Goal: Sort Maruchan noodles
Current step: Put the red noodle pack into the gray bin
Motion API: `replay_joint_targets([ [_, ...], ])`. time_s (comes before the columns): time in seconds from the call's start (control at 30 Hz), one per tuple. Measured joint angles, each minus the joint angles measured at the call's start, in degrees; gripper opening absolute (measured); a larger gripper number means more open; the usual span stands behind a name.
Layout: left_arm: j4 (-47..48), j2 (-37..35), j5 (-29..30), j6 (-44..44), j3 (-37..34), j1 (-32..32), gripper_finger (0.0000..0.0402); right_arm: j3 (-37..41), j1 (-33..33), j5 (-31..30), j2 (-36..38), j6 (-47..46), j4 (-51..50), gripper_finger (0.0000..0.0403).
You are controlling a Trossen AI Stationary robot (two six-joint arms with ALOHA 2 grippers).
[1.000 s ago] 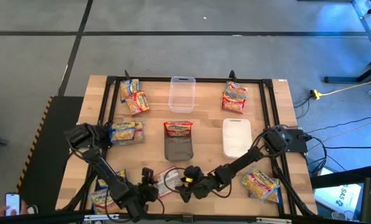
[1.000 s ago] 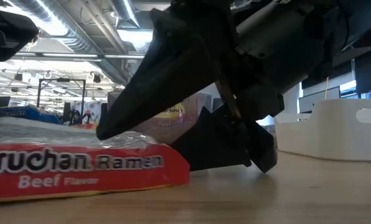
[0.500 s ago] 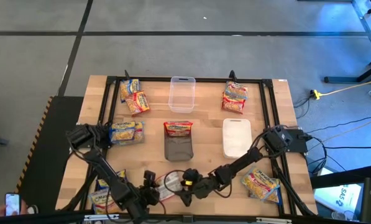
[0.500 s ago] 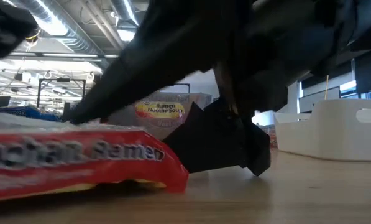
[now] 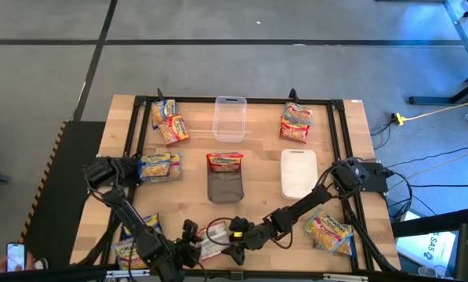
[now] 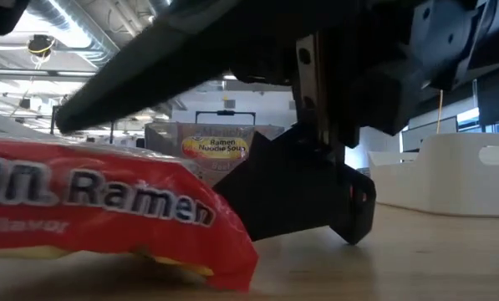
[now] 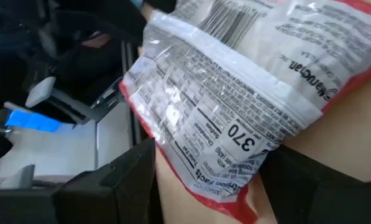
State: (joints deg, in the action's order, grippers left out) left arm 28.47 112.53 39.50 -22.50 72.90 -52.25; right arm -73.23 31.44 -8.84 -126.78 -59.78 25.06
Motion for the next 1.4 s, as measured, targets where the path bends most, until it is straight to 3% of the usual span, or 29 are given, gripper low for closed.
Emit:
replay_joint_targets([
  [0.13,0.06,0.00,-0.75,7.02,-0.02,-0.11,0.0143,-0.07,0.13,2.67,0.21,1.34,2.36,0.0248],
  [0.3,0.45,0.00,-0.54,12.55,-0.02,-0.09,0.0143,-0.20,-0.35,1.89,0.31,1.30,2.07,0.0248],
  [0.5,-0.26,0.01,0.02,10.67,-0.02,-0.09,0.0139,-0.24,-0.76,1.84,0.31,1.13,6.69,0.0248],
  [0.77,-1.69,0.01,4.96,9.00,0.00,-0.01,0.0136,-0.48,-1.04,-0.90,0.48,-2.40,9.60,0.0246],
  [0.87,-1.74,0.02,4.88,6.61,-0.04,0.00,0.0136,-0.37,-1.15,-0.71,0.46,-3.17,9.13,0.0227],
  [1.17,0.30,-0.57,2.25,-3.52,0.11,-1.30,0.0136,-0.15,-1.26,-1.00,0.64,0.50,8.10,0.0110],
  [1.4,2.09,-6.17,0.30,-9.11,0.13,-3.08,0.0136,-0.31,-1.32,0.94,1.62,3.34,8.92,0.0089],
])
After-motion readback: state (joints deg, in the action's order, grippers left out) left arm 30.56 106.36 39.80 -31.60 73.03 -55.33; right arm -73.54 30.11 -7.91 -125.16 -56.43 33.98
